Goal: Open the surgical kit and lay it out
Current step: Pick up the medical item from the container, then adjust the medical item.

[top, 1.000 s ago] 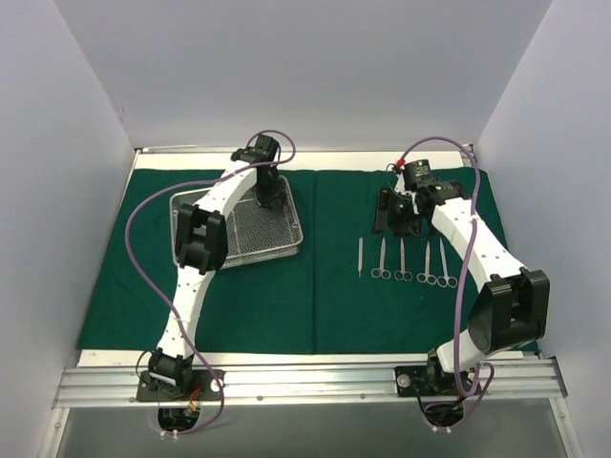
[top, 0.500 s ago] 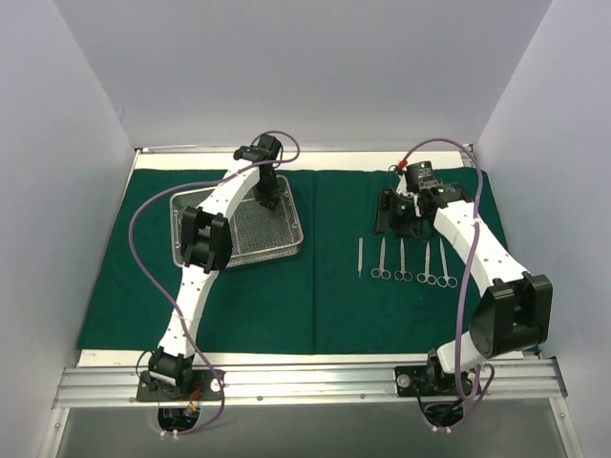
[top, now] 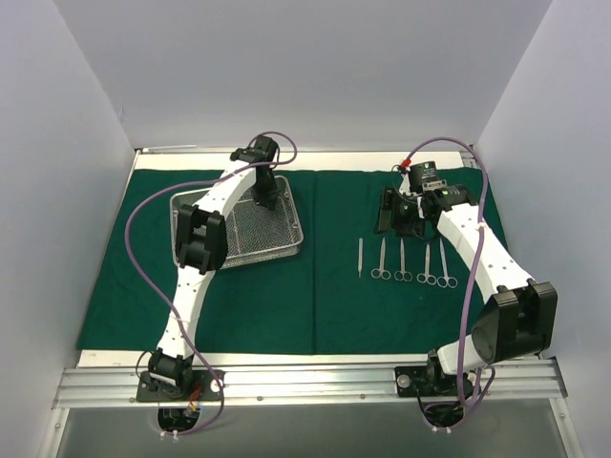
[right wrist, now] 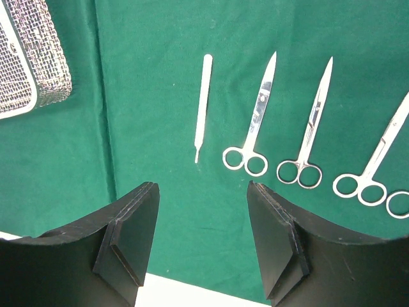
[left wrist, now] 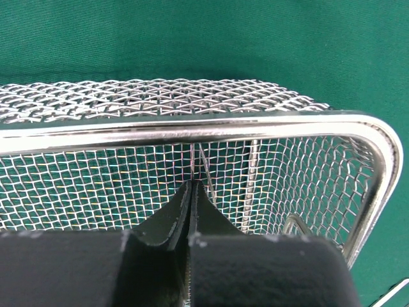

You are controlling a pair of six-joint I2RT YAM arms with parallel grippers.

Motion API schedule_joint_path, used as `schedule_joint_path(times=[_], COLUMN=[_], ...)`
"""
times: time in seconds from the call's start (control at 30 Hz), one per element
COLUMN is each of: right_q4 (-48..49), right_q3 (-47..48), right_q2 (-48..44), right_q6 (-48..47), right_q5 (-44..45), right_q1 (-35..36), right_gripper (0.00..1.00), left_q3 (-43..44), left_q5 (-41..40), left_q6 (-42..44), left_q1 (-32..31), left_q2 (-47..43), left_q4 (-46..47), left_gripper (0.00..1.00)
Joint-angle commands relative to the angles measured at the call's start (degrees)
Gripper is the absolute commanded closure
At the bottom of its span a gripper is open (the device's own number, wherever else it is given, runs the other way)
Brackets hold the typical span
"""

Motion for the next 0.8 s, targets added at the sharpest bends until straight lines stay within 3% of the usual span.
schedule_joint_path(times=[0.0,0.2,0.53,0.67,0.7,0.77], right_q4=[-0.49,-0.76,-0.5,0.38,0.91,4.14], right_q3=[-0.07,0.19,3.87,6.95,7.57,8.62], right_q2=[-1.5,-1.07,1.74,4.55,5.08,7.18], right_q6=[0.12,-0.15,0.12,0.21,0.12,0.12], right_q5=[-0.57,-0.04,-0.48,-4.07,-8.17,-14.25], right_q1=[-0.39,-0.39,-0.39,-0.3,-0.3,-0.39], right_gripper=[0.42,0.42,0.43,0.44,0.44,0.43], left_q3=[-3.47,-6.71,-5.57,-8.37,-9.52,-13.1], left_q5=[-0.24,-1.74,-0.34,6.23,13.13,19.5], left_q6=[0.33,1.03,5.42,8.32,9.63,12.28], left_q1=[0.34,0.42,2.8,4.29,4.47,4.64], left_q2=[2.53,-4.94,-14.25,-18.38,-19.35,-22.51], left_q4=[-2.49,-0.3,-4.69,-3.46,-0.07,4.59], left_gripper=[0.98,0.98,0.98,0.98,0.98,0.98])
